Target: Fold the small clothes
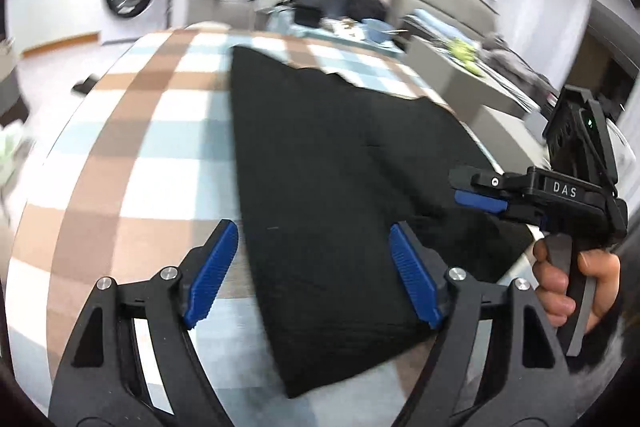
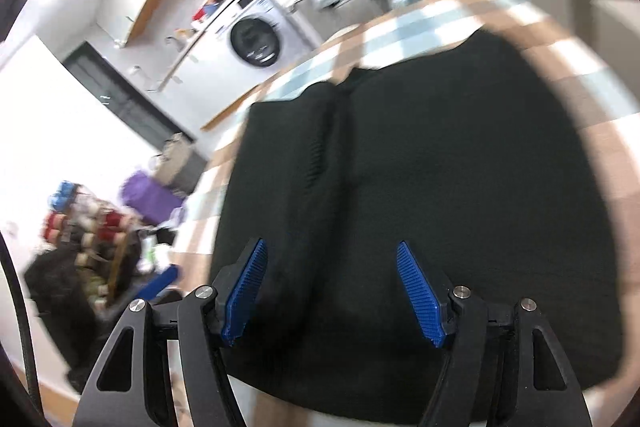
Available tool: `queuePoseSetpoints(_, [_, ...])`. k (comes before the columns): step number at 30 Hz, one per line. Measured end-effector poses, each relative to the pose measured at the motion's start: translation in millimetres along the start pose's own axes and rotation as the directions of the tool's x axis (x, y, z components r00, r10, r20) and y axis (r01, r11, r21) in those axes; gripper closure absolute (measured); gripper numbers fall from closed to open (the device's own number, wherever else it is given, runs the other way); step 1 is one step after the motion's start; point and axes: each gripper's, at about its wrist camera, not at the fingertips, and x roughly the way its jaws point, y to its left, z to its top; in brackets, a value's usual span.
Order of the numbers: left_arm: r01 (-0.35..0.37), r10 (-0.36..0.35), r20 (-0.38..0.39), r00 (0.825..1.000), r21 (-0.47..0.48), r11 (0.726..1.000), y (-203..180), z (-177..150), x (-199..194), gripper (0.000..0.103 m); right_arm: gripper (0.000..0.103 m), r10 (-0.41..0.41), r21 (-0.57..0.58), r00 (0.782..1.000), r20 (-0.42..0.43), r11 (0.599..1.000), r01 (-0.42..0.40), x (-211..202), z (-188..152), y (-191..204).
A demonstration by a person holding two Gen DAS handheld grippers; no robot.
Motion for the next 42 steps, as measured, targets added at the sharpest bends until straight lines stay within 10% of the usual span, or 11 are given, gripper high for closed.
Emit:
queuePoseSetpoints(4, [-0.044,0.044,0.004,0.999,-0.020,0.999,18.6,-0.3,-0.8,0.027,0.057,-0.004,-0.014,0.997,-0.079,1.000,0.003,35.7,7.2,6.3])
queuePoseSetpoints(6, [-0.056,0.056,0.008,0.998,-0.021,0.998,24.9,-0.3,0.3,0.027,0.096,-0.024,-0.061,0.995,-0.093,0.998,0.019,42.1,4.5,13.7])
queuePoseSetpoints(7, [-0.060,0.060,0.009,0.998,-0.022,0.998,27.6,0.4,-0.1,0.027,0.098,-0.027,-0.082,0.996,-0.080,0.996,0.021,37.3,3.4,19.1])
queuePoseSetpoints(11, [-0.061,0.061,0.014,0.998,-0.015,0.998,23.8,1.2,-1.8,0.027,0.099,0.086,-0.109,0.996,0.030,0.991,-0.083,-9.6,-3.5,24.1])
queuePoseSetpoints(17, [-0.039,0.041,-0.052,0.998,0.042,0.998,2.8,-4.6,26.1,0.027,0.092,-0.236,-0.098,0.972,-0.017,0.967,0.233,-2.6,-23.1,-4.9])
queuePoseSetpoints(24, [0.034,-0.013,-0.125,0.992,0.165,0.986,-27.2,-27.8,30.4,0.027,0.064,-0.037,-0.139,0.998,0.051,0.989,0.044,-37.8,-32.8,20.3])
queuePoseSetpoints(31, [0.052,-0.028,-0.158,0.987,0.148,0.988,-22.9,-44.8,24.8,0.027,0.067,-0.013,-0.141,0.994,-0.107,0.990,-0.002,14.8,-36.2,27.5])
queuePoseSetpoints(33, [0.061,-0.043,-0.145,0.989,0.118,0.991,-16.1,-43.7,18.9,0.027,0.094,-0.027,-0.159,0.995,-0.096,0.987,0.012,21.5,-30.7,34.4])
queuePoseSetpoints(37, [0.069,-0.061,-0.102,0.993,0.074,0.995,-4.7,-34.7,8.1,0.027,0.095,0.070,-0.222,0.997,0.008,0.973,-0.067,-10.5,-25.1,51.0])
queuePoseSetpoints(42, [0.060,-0.048,-0.130,0.990,0.086,0.995,-3.4,-33.8,19.7,0.027,0.092,-0.079,-0.172,0.996,-0.050,0.983,0.069,-6.6,-34.7,22.1])
